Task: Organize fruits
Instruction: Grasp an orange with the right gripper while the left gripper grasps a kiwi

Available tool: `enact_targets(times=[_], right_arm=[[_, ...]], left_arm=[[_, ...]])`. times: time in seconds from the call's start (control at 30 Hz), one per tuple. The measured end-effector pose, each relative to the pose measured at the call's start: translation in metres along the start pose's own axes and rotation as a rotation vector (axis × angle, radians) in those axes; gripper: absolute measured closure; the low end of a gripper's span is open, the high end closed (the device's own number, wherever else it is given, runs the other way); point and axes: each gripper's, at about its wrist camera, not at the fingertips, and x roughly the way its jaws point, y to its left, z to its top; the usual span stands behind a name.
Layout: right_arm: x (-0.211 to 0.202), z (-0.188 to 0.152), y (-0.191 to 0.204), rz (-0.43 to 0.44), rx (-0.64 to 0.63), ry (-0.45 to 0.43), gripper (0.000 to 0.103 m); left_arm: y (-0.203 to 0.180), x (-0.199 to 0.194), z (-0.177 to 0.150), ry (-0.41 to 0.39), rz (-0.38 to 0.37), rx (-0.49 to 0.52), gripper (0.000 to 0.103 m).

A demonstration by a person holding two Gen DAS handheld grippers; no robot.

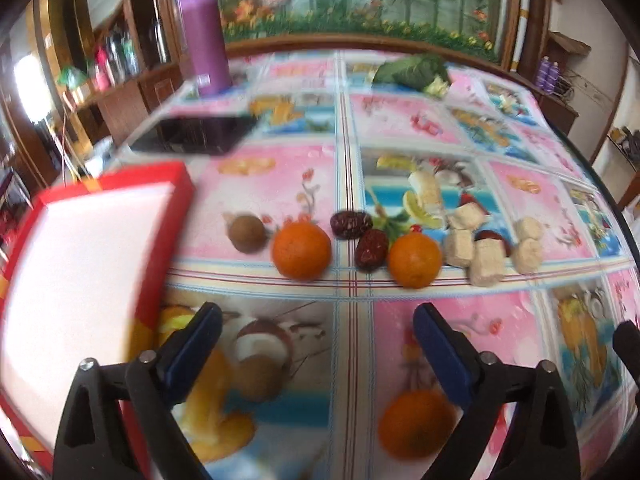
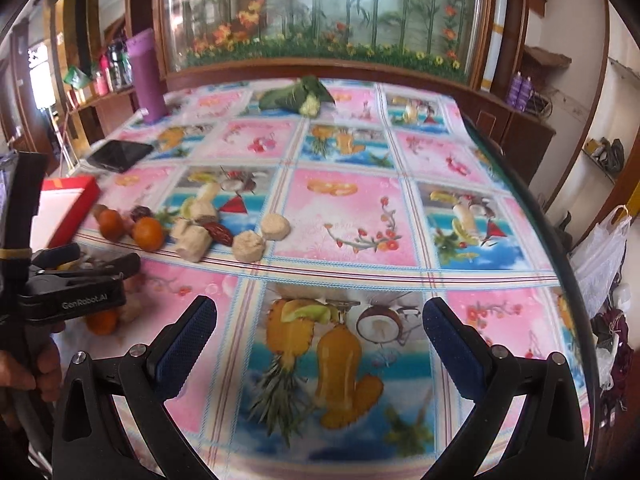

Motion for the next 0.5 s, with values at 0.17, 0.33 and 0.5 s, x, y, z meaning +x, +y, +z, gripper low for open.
enact_targets(times=[0.17, 0.33, 0.5], right_arm=[[-0.024, -0.003, 0.020, 0.059, -0.035, -0.040, 0.000], [-0.025, -0.012, 0.054, 0.141, -0.074, -0.015, 0.000], [-0.022, -0.018, 0.086, 0.187, -0.114, 0.016, 0.000]], left_arm=[[0.018, -0.076, -0.024, -0.165, 0.059, 0.105, 0.000], [0.047, -0.097, -0.054, -0.157, 0.085, 0.098, 0.000], [0.069, -0.094, -0.069, -0.136, 0.115, 0.058, 0.000]])
